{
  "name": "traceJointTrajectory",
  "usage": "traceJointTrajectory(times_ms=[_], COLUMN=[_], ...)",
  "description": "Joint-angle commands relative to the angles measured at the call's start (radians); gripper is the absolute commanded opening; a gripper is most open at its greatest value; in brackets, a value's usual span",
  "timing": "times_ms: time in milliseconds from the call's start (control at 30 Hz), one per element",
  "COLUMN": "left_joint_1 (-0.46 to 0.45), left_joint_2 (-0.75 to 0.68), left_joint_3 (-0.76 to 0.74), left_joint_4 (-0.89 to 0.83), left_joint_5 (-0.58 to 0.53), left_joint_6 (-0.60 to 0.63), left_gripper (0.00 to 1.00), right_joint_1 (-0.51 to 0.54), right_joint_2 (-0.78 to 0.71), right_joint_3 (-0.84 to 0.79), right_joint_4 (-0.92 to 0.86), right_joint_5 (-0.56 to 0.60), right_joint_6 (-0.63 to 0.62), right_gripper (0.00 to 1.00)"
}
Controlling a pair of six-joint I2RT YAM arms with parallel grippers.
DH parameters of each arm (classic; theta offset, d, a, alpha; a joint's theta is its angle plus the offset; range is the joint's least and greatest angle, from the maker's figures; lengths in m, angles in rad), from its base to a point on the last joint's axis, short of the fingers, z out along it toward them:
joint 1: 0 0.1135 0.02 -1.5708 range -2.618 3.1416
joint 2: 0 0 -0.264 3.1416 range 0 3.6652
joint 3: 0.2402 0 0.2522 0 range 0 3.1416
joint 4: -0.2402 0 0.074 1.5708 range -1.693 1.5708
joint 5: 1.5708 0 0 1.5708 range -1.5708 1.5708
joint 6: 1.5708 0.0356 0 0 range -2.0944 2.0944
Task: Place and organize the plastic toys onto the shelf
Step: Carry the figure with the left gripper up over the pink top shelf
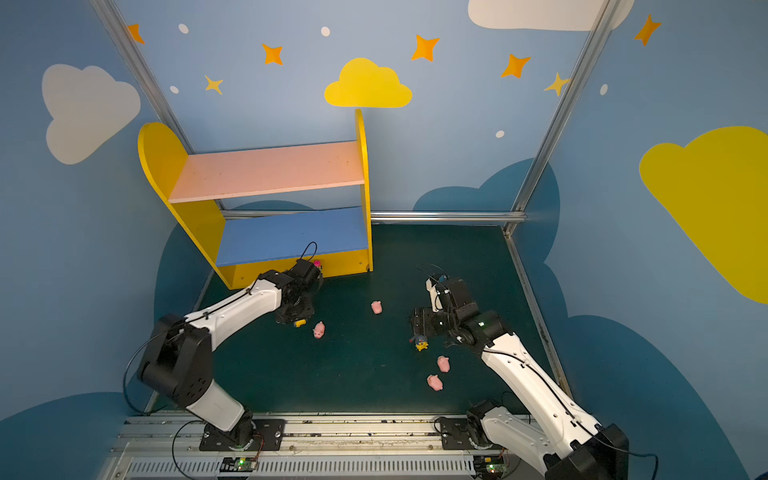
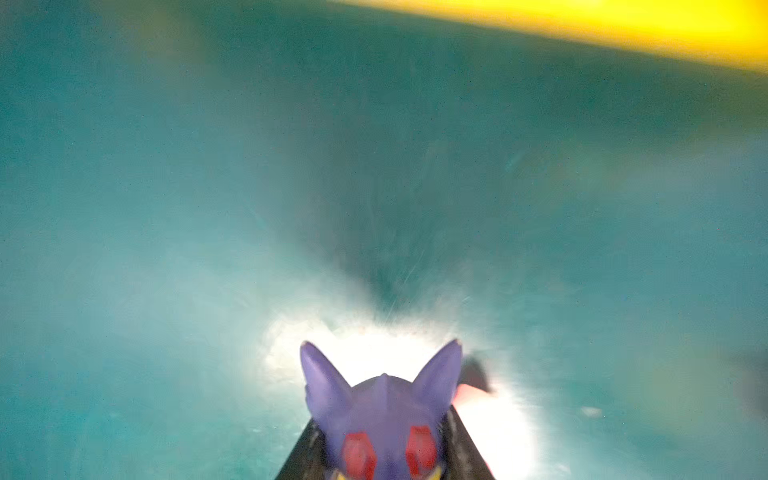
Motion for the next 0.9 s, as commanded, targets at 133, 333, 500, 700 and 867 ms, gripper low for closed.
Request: traceJointTrajectory(times_ms=[133,333,500,700,867], left_joint_1=[-0.018,-0.019,-0.021,-0.020,-0.009], left_joint_2=[-0.252,-0.329,-0.292,-0.228,-0.136], left_joint_3=[0.010,0.164,0.337,0.547,0.698], left_joint_4=[0.063,0.029,-0.001,0.019,0.053], left_joint_5=[-0.162,-0.228,-0.261,-0.301,-0.345], left_joint_6=[0.105,0.208,0.288,0.383,0.473], left_gripper=[0.26,0.27,0.27,0.28,0.28], right_joint_1=[0.024,0.075,0.124,0.159,0.162], right_joint_2=[-0.045,-0.058,-0.058,-0.055,-0.050], right_joint_3=[0.073,0.128,0.168,0.204,0.215], right_joint_4=[-0.047,-0.073,-0.087,-0.093,-0.077], right_joint_5=[-0.011,0.015,0.047,0.058,0.065], right_joint_6=[-0.008,-0.005,0.002,0.010,0.006], right_gripper=[0.85,0.85,0.85,0.85,0.85])
